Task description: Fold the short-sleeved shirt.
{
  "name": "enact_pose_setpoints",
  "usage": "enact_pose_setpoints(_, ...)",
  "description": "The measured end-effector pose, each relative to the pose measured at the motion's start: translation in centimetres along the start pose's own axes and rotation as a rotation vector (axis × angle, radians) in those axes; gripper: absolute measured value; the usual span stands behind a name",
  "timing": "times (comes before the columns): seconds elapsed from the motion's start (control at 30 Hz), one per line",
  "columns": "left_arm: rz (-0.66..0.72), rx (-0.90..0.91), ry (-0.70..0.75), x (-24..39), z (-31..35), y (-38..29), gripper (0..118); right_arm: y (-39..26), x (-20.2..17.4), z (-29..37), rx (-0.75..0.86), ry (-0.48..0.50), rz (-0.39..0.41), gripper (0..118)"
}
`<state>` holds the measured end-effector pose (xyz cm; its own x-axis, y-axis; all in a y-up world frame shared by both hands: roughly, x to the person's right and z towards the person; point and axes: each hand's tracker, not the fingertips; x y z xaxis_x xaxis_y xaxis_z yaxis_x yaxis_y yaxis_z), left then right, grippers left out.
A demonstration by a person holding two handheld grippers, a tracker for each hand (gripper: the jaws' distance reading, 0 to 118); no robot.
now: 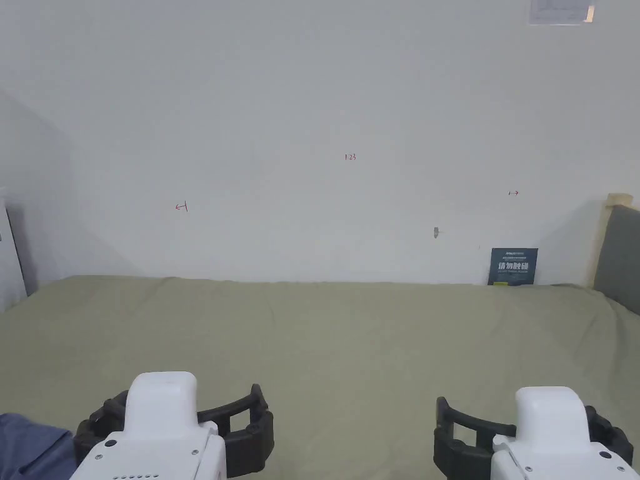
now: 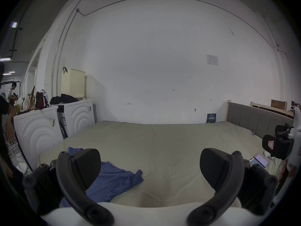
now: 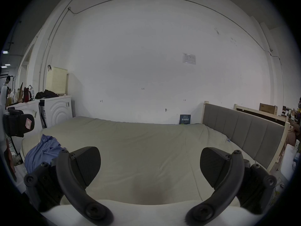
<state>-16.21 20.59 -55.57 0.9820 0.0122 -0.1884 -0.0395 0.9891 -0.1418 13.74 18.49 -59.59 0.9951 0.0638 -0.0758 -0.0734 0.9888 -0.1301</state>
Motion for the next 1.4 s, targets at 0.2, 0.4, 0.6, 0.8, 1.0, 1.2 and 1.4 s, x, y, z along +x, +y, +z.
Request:
enact_pose_setpoints(0.2,0.020,-0.037,-0.020,-0.5,-0.4,0.0,115,0.0,0.1,-0.4,-0.015,-0.013,0.003,118)
enact_pose_setpoints(0.4,0.006,-0.049,0.015,-0.7,-1.5,0.0,0,0.3,0.2,-1.9,-0.036,-0.073,0.010,0)
enact_pose_setpoints(0.6,0.030,-0.063,-0.012,-1.1,-1.6,0.1,0,0.7,0.9,-2.4,-0.062,-0.050,0.036,0)
enact_pose_setpoints(0.8,0.031,-0.066,-0.033,-1.0,-1.6,0.1,0,0.7,1.4,-2.5,-0.066,-0.045,0.015,0)
enact_pose_setpoints(1.0,0.023,-0.071,-0.021,-1.5,-1.4,0.4,0,0.6,1.7,-3.0,-0.077,-0.051,0.021,0)
enact_pose_setpoints(1.2,0.045,-0.082,0.065,-4.6,-1.1,0.0,0,0.5,-1.4,-3.5,-0.081,0.034,0.044,0)
enact_pose_setpoints(1.4,0.042,-0.083,0.250,-10.6,1.6,0.2,0,0.3,-7.4,-5.7,-0.072,0.226,0.052,0)
